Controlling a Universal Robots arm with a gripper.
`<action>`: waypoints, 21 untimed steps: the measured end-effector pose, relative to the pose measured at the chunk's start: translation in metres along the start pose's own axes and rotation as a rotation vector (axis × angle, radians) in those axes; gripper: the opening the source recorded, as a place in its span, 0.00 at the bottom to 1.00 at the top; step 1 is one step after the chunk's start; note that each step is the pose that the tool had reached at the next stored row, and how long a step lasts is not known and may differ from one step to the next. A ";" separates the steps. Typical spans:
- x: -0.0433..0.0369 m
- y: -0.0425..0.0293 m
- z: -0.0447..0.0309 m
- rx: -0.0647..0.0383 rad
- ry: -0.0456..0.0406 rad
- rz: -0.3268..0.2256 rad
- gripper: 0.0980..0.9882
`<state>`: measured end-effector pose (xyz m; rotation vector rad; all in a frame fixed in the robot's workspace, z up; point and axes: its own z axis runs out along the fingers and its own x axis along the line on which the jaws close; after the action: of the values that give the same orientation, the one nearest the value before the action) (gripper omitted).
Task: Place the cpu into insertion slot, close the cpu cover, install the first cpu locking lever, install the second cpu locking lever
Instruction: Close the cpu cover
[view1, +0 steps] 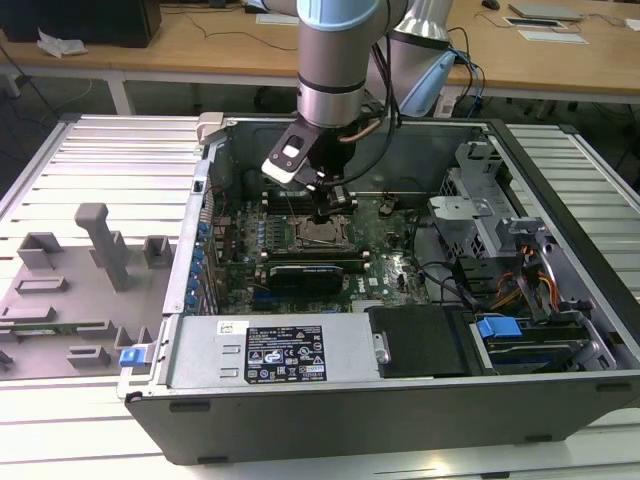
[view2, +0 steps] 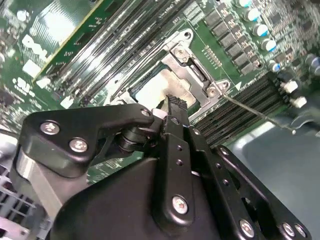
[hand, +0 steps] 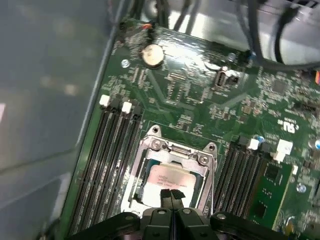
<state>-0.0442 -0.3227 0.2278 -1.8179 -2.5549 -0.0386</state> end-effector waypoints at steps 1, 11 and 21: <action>0.0000 0.0000 0.0000 0.000 0.0003 -0.023 0.01; 0.0000 0.0000 0.0005 0.004 0.0037 -0.234 0.01; 0.0000 0.0000 0.0013 0.010 0.0084 -0.514 0.01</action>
<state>-0.0442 -0.3228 0.2266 -1.1057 -2.9278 -0.0348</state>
